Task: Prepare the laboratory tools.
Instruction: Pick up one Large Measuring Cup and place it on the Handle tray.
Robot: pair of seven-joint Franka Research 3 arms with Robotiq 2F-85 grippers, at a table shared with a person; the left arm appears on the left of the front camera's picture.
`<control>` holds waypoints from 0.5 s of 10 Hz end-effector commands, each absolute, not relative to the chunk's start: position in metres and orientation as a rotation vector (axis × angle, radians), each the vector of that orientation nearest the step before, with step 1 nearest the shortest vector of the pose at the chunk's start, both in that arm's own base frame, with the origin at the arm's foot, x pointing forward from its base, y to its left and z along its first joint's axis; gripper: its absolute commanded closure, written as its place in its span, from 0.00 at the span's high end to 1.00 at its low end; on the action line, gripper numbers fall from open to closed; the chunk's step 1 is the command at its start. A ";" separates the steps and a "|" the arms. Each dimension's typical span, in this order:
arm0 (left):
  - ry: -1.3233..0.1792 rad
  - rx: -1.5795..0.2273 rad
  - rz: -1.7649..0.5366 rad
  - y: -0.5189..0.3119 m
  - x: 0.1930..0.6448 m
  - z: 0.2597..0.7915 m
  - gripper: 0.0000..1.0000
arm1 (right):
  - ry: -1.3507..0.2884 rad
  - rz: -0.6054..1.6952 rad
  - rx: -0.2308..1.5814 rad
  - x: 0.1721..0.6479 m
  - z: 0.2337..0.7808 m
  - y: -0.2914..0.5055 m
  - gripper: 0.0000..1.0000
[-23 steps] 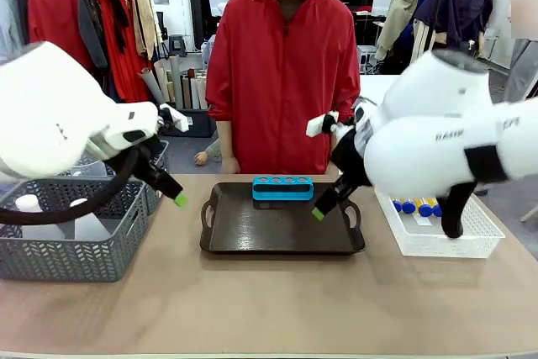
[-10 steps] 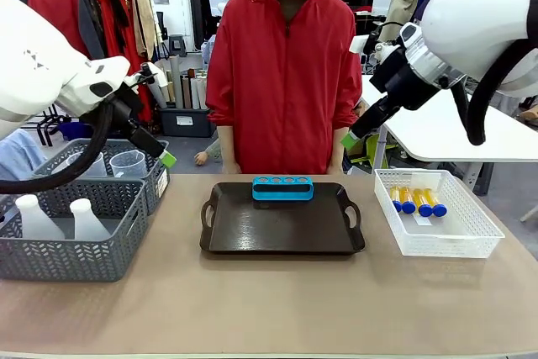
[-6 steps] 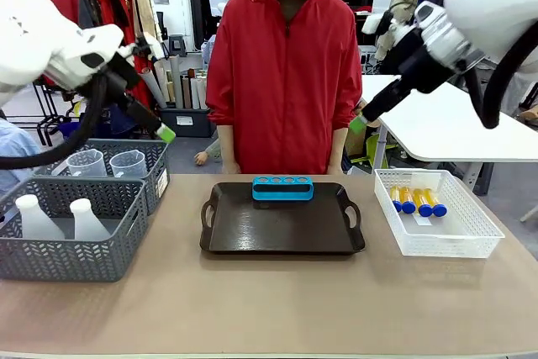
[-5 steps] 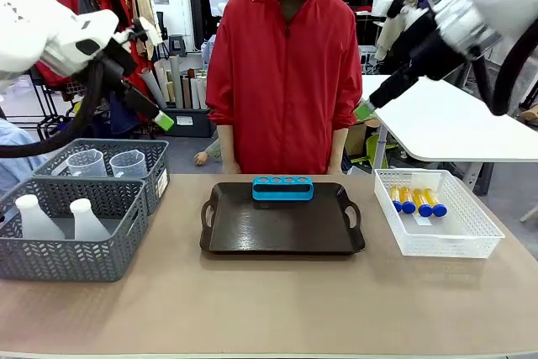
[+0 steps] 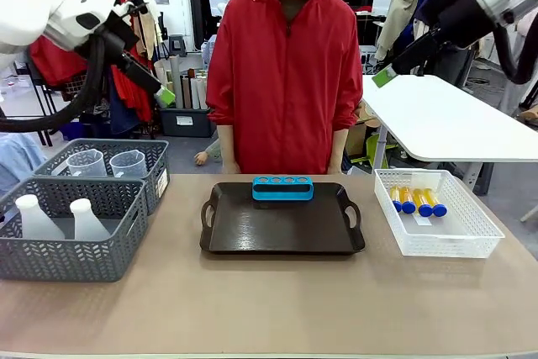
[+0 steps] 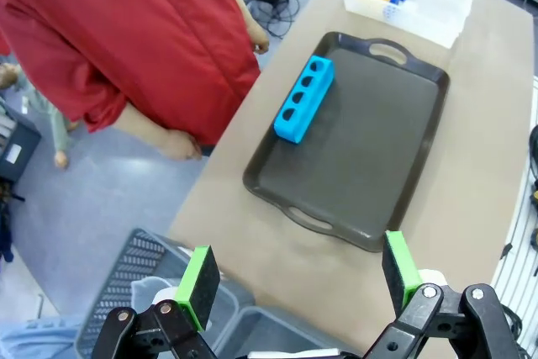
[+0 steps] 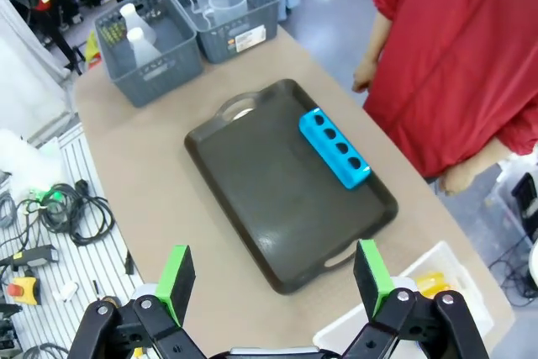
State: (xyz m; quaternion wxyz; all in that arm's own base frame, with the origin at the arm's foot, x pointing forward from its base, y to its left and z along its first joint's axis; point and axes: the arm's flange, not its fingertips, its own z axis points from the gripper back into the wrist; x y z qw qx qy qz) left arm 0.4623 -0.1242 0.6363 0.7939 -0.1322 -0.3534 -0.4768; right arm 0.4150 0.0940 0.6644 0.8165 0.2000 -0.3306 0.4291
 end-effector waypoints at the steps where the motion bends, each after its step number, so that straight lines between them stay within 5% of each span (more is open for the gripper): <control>1: -0.794 -0.283 -1.055 -0.119 0.457 0.647 1.00 | -0.714 0.958 0.430 0.431 0.670 0.084 1.00; 5: -0.796 -0.283 -1.062 -0.117 0.437 0.664 1.00 | -0.718 0.958 0.422 0.443 0.676 0.069 1.00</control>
